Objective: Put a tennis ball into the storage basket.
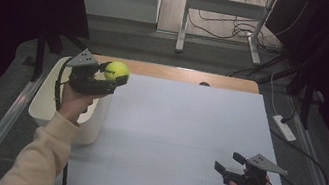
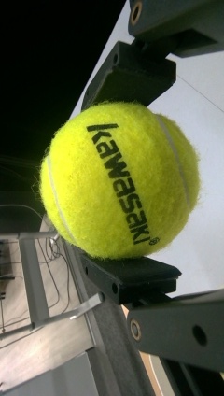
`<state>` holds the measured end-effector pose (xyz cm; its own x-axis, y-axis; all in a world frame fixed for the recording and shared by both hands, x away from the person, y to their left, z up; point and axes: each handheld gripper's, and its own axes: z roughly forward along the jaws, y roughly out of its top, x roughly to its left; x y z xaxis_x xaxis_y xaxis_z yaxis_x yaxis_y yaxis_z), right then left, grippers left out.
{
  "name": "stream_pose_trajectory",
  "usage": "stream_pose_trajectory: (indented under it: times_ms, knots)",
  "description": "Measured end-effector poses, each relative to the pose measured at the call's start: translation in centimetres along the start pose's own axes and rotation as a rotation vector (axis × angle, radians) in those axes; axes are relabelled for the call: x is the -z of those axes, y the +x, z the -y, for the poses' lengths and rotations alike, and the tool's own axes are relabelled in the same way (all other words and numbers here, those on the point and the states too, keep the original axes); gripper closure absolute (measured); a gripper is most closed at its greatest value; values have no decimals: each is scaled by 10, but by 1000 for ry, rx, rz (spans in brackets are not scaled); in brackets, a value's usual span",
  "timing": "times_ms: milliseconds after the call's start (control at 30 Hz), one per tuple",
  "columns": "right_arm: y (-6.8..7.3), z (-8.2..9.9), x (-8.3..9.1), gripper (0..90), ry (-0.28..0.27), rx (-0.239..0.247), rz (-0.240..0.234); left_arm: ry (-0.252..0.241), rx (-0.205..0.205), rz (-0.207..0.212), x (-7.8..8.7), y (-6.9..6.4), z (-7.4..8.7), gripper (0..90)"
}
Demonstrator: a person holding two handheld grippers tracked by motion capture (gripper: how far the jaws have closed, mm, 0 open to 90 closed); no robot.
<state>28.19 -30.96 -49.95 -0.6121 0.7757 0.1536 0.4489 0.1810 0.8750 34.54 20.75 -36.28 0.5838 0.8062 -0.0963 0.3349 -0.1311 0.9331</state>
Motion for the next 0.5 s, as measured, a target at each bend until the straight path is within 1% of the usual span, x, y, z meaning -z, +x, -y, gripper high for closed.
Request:
stream_pose_trajectory:
  times_ms: [167,433,467,500]
  knots:
    - [0,0,0,139,0,0,-1,0,7,-15,3,5,1,272]
    - [0,0,0,139,-1,0,0,8,22,-57,13,18,3,272]
    - [0,0,0,139,-1,1,-1,8,22,-57,13,18,3,272]
    - [0,0,0,139,-1,2,-1,9,27,-67,15,21,3,272]
